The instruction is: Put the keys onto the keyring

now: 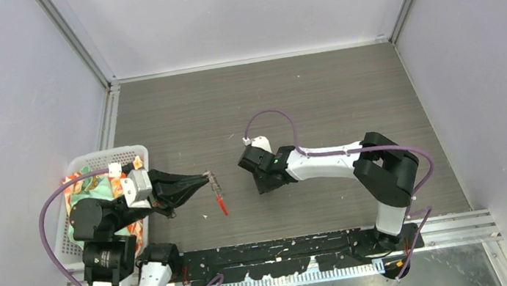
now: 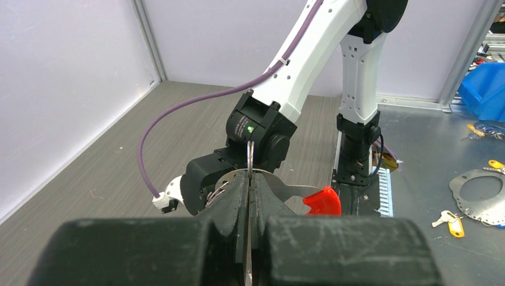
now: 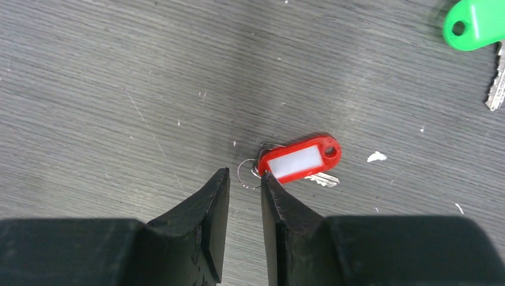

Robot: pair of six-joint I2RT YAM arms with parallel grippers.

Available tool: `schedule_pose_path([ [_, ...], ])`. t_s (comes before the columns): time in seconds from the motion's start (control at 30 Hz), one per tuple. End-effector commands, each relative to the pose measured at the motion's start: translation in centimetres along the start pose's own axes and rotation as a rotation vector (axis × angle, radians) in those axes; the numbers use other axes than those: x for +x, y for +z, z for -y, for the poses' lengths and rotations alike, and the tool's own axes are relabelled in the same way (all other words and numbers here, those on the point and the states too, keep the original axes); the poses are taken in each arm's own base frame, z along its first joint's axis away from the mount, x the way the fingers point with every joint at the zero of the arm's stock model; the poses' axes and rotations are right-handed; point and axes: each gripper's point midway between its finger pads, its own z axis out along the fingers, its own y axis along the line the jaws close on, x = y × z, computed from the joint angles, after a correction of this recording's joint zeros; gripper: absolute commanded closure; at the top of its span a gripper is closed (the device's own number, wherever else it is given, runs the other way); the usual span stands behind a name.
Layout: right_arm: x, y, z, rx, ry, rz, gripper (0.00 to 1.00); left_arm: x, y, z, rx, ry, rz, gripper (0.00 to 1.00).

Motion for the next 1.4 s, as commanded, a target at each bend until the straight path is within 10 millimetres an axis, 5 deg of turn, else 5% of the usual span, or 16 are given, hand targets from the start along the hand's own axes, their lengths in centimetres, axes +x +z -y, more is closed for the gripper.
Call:
schedule_pose_path([
  [0.0, -0.6, -0.3, -0.1, -0.015, 0.049, 0.024, 0.69, -1.8, -0.2, 0.6, -0.003, 0.059, 0.030, 1.00],
  [1.0, -1.0, -3.0, 1.8, -0.025, 0.078, 0.068, 0.98, -2.2, -0.3, 0.8, -0.001, 0.057, 0.037, 1.00],
  [1.17, -0.2, -3.4, 1.6, -0.053, 0.109, 0.046, 0.73, -2.1, -0.3, 0.8, 0.002, 0.058, 0.036, 1.00],
  [1.37, 0.8, -2.8, -0.7, -0.169, 0.223, 0.005, 0.61, -2.1, -0.3, 0.9, 0.005, 0.060, 0.034, 1.00],
])
